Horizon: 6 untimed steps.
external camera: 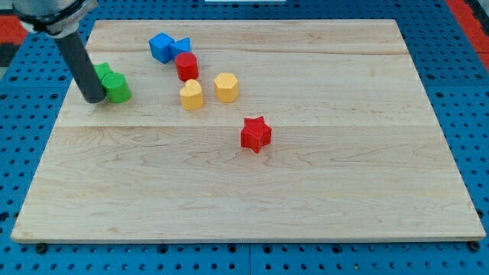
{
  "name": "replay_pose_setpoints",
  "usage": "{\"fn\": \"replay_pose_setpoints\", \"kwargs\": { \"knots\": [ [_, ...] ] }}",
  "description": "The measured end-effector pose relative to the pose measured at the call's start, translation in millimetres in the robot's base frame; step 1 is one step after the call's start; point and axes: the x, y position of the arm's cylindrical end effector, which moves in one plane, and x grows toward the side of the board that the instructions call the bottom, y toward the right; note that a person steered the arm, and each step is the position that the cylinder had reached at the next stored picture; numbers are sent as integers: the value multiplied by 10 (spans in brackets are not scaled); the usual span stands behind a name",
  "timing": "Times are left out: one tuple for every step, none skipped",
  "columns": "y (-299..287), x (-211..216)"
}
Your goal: Move green circle on top left side of green star
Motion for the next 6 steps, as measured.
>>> {"fn": "replay_pose_setpoints", "kwargs": {
  "knots": [
    [-180, -245],
    [-258, -416],
    [-180, -597],
    [407, -764],
    [147, -451],
    [-31, -246]
  ]
}}
